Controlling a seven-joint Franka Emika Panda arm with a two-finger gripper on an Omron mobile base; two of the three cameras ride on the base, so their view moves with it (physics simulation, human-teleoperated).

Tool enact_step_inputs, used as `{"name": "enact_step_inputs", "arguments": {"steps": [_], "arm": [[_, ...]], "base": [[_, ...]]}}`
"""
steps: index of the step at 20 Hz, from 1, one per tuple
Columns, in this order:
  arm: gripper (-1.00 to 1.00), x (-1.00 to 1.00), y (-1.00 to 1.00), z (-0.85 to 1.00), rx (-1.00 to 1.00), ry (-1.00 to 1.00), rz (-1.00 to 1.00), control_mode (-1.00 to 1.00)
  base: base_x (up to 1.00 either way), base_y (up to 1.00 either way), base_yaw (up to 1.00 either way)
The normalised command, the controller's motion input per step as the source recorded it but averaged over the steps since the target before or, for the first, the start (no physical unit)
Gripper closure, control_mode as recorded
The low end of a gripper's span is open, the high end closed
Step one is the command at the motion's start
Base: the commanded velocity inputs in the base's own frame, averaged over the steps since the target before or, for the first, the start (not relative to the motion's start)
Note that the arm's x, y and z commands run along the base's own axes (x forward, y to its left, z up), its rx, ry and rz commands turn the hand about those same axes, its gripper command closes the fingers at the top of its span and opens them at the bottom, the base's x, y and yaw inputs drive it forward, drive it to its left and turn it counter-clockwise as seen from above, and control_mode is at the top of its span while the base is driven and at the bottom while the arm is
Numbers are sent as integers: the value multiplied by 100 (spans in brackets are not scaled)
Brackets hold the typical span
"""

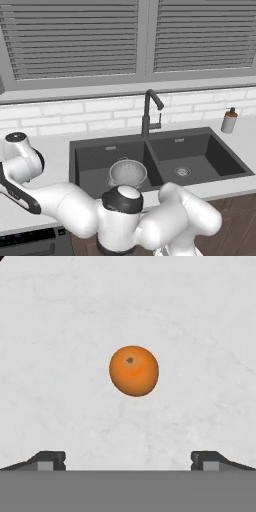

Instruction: Put the colander in the sink, put the pear, tangerine in the colander, and turn on the sink faucet and pour water over the colander.

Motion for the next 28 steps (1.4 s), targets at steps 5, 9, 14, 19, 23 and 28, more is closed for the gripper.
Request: {"name": "enact_step_inputs", "arguments": {"steps": [5, 9, 14, 19, 23, 28], "arm": [[-100, 21, 7, -47, -6, 0, 3, -100], [-100, 29, 12, -29, 0, -1, 5, -100], [-100, 44, 42, -21, -1, 0, 10, -100], [-100, 29, 30, -34, -5, 0, 5, -100], [100, 10, 27, -30, -6, 0, 0, -100], [100, -52, -9, -28, 0, -8, -6, -100]], "base": [[0, 0, 0], [0, 0, 0], [0, 0, 0], [0, 0, 0], [0, 0, 0], [0, 0, 0]]}}
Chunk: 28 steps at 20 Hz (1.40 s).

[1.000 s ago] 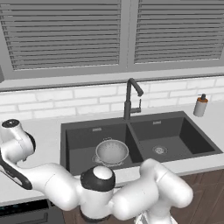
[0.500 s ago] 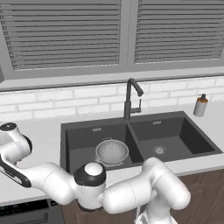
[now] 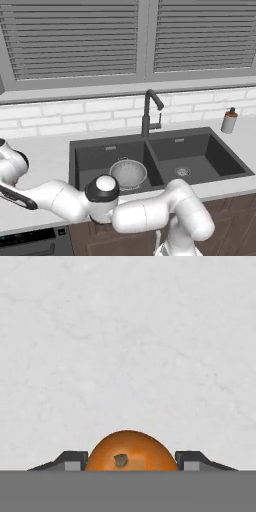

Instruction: Put the colander in the sink, put the pear, tangerine in the colander, and turn on the sink faucet and pour water over the colander.

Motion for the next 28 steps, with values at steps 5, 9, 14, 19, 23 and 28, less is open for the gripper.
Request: {"name": "enact_step_inputs", "arguments": {"steps": [5, 9, 14, 19, 23, 28], "arm": [[100, -67, -80, -32, 11, -24, -25, -100], [100, 15, -100, -14, 34, -33, -36, -100], [100, 21, -100, -19, 46, -28, -28, -100], [100, -6, -100, 3, 47, -4, -24, -100], [100, -18, -100, 24, 39, 15, -40, -100], [100, -8, -100, 21, 31, 17, -48, -100]], "base": [[0, 0, 0], [0, 0, 0], [0, 0, 0], [0, 0, 0], [0, 0, 0], [0, 0, 0]]}}
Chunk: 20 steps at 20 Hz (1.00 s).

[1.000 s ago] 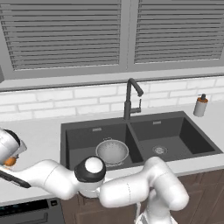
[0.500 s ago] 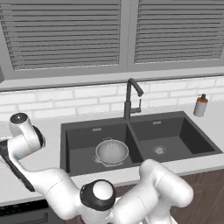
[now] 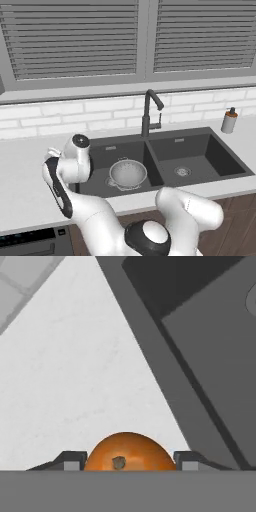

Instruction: Put the colander in the sink, put the pear, tangerine in the colander, and turn on the sink faucet and pour water over the colander.

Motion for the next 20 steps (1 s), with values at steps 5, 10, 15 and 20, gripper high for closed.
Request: {"name": "enact_step_inputs", "arguments": {"steps": [5, 10, 15, 20], "arm": [[100, 0, -100, 14, 19, 13, -53, -100], [100, 0, -100, 6, 2, 14, -57, -100], [100, 6, -76, 24, -1, 25, -49, -100], [100, 10, -49, 48, -1, 56, -16, -100]], "base": [[0, 0, 0], [0, 0, 0], [0, 0, 0], [0, 0, 0]]}}
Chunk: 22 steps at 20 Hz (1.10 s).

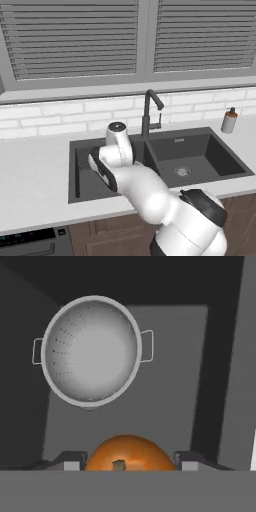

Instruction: Put the colander in the sink, put the pear, tangerine in the colander, and turn on the sink faucet and pour water over the colander.

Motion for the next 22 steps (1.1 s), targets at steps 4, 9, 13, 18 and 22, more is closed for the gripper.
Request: {"name": "enact_step_inputs", "arguments": {"steps": [4, 9, 13, 18, 22], "arm": [[100, 16, -13, -1, -13, 16, -14, -100], [100, 2, -15, -69, -29, -10, -13, -100], [100, 0, -60, -36, -5, -18, -8, -100], [100, 10, -68, -5, 1, -5, -2, -100], [100, 12, -35, -39, 0, 0, 0, -100]], "base": [[0, 0, 0], [0, 0, 0], [0, 0, 0], [0, 0, 0], [0, 0, 0]]}}
